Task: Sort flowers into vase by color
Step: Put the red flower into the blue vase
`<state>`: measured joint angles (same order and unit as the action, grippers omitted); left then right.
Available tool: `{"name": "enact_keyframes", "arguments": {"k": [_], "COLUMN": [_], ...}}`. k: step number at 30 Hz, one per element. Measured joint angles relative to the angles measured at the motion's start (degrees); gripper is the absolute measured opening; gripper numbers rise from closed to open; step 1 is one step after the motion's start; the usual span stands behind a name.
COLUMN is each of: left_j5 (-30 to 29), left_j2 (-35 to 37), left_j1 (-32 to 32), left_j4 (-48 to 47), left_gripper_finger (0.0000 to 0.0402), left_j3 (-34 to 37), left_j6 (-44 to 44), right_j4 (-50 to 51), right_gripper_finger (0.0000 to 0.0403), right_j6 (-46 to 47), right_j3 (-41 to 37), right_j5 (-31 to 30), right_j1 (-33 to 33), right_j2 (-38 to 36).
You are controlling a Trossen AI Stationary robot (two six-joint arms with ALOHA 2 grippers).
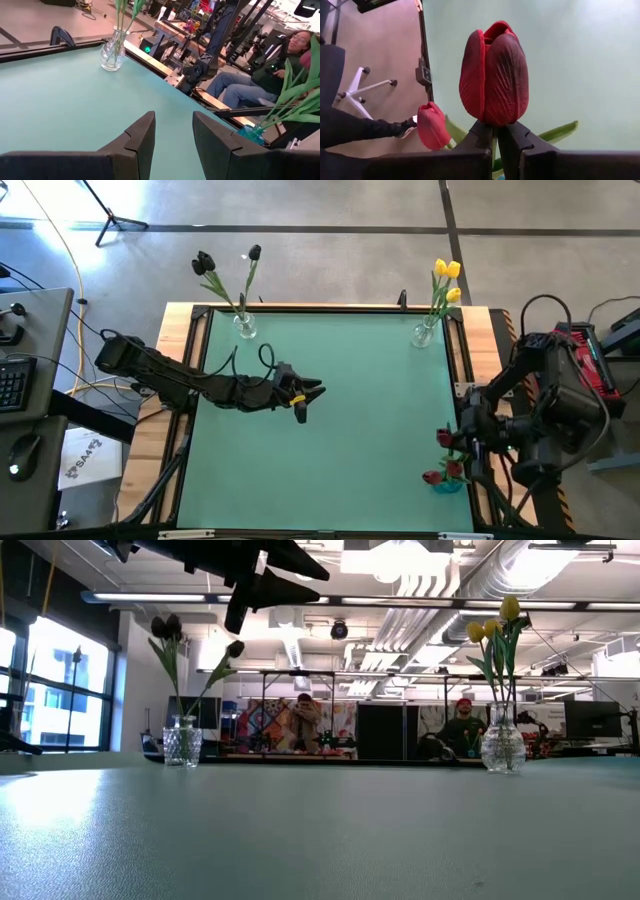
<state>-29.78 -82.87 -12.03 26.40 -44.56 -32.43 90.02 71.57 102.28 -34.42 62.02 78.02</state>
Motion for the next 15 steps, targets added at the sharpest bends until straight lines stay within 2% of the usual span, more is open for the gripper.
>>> {"name": "enact_keyframes", "arguments": {"k": [8, 15], "left_j5": [0.1, 0.8], "left_j2": [0.0, 0.0], "left_j1": [0.8, 0.8], "left_j4": [0.0, 0.0], "left_gripper_finger": [0.0117, 0.0117], "left_j3": [0.0, 0.0], "left_j6": [0.1, -0.3], "right_j4": [0.0, 0.0], "right_gripper_finger": [0.0008, 0.0085], "right_j6": [0.8, 6.2], "right_j3": [0.0, 0.0], "right_j5": [0.5, 0.5], "right_j1": [1.2, 4.0], "right_j2": [2.0, 2.1]}}
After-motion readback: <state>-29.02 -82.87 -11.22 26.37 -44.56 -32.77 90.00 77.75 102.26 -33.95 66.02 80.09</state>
